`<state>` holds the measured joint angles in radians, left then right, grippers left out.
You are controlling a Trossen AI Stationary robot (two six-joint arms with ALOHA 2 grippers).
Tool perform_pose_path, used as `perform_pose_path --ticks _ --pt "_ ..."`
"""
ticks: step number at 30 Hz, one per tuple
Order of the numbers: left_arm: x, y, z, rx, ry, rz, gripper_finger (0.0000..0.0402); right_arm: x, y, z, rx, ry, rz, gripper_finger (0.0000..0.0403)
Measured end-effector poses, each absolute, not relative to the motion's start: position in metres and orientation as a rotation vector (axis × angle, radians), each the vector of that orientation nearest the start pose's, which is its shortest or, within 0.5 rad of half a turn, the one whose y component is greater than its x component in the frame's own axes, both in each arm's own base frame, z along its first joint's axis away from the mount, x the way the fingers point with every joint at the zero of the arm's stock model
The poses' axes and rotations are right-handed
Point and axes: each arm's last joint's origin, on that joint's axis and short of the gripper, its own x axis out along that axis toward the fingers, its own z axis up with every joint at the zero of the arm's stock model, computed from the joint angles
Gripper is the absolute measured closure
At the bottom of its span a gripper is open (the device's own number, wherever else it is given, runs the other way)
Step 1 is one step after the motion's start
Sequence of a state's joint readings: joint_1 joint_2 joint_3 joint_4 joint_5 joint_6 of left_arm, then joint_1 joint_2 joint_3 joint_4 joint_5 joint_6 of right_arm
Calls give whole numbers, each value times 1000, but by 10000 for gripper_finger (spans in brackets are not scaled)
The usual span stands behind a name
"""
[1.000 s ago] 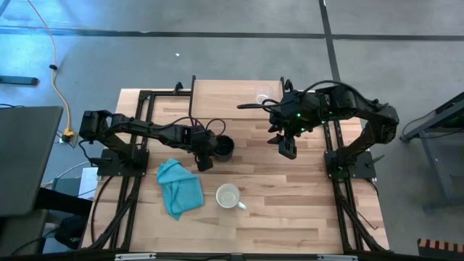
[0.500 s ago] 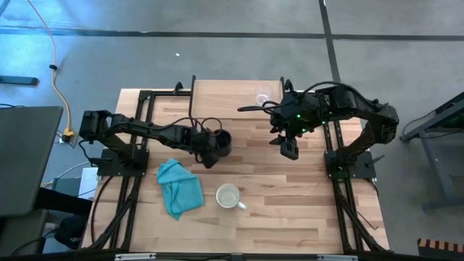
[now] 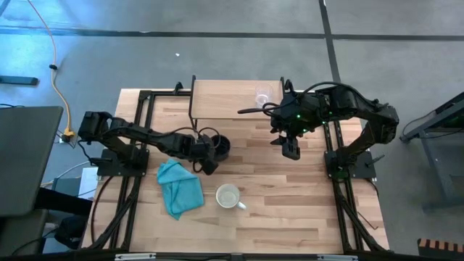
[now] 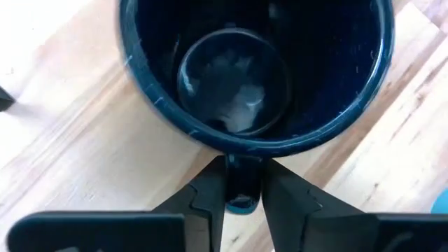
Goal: Stack small to large cups/mugs on shelf
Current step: Put the dark blue mug on the shelf
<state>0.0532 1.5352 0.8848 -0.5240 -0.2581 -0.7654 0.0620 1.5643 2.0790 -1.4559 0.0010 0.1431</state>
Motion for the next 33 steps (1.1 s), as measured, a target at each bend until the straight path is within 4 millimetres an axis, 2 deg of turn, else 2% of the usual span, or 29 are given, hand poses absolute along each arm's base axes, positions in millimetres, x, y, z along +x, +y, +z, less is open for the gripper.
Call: perform_pose_path --ticks 10,19,26,33 --pt "281 21 179 -545 979 680 322 258 16 462 112 943 -16 224" --pt "282 19 181 -519 1020 548 287 258 16 462 118 943 -18 224" --pt "276 17 183 -391 1113 405 258 258 16 462 116 943 -17 224" --pt "263 16 193 -221 1173 298 252 258 16 462 116 947 -18 224"
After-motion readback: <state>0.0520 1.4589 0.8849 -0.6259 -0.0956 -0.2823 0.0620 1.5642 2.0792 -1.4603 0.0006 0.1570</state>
